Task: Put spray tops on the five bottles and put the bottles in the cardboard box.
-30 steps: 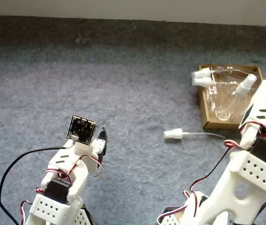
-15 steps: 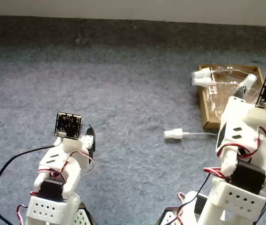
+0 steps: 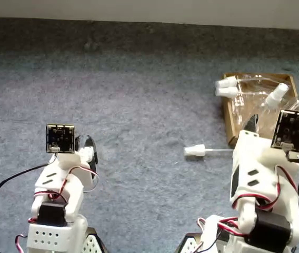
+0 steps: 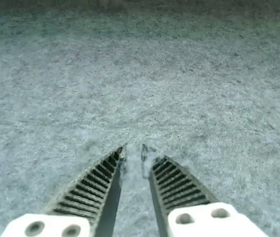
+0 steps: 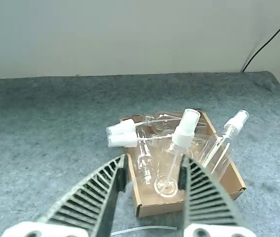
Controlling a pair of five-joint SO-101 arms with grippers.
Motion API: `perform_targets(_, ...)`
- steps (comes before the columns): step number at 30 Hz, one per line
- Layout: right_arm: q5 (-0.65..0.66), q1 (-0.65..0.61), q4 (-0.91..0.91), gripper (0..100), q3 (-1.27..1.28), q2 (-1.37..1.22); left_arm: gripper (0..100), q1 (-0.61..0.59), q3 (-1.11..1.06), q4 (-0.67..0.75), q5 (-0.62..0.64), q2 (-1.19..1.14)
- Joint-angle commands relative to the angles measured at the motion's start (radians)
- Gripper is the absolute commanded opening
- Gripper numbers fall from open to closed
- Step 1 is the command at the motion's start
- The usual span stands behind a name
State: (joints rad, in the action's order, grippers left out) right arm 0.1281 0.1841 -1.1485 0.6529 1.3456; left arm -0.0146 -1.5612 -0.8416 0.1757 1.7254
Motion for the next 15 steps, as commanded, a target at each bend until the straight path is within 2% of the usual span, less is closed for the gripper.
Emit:
perform_targets(1, -0.008, -0.054, -0.045, 3.6, -0.045, 0.045, 1, -0.059, 0.077, -0.006, 0.040, 0.007)
perform_targets(5, -0.008, -0.107, -0.120, 0.9, -0.045, 0.102, 1, -0.147, 0.120, -0.009, 0.040, 0.007)
perform_targets(8, -0.011, -0.150, -0.171, 0.8, -0.045, 0.151, 1, -0.209, 0.197, -0.077, 0.038, 0.007)
perform_targets(11, -0.014, -0.189, -0.191, 0.6, -0.035, 0.217, 1, -0.214, 0.271, -0.173, 0.015, 0.007)
perform_targets(15, -0.012, -0.239, -0.214, 0.6, 0.048, 0.343, 1, -0.193, 0.277, -0.198, -0.040, 0.007)
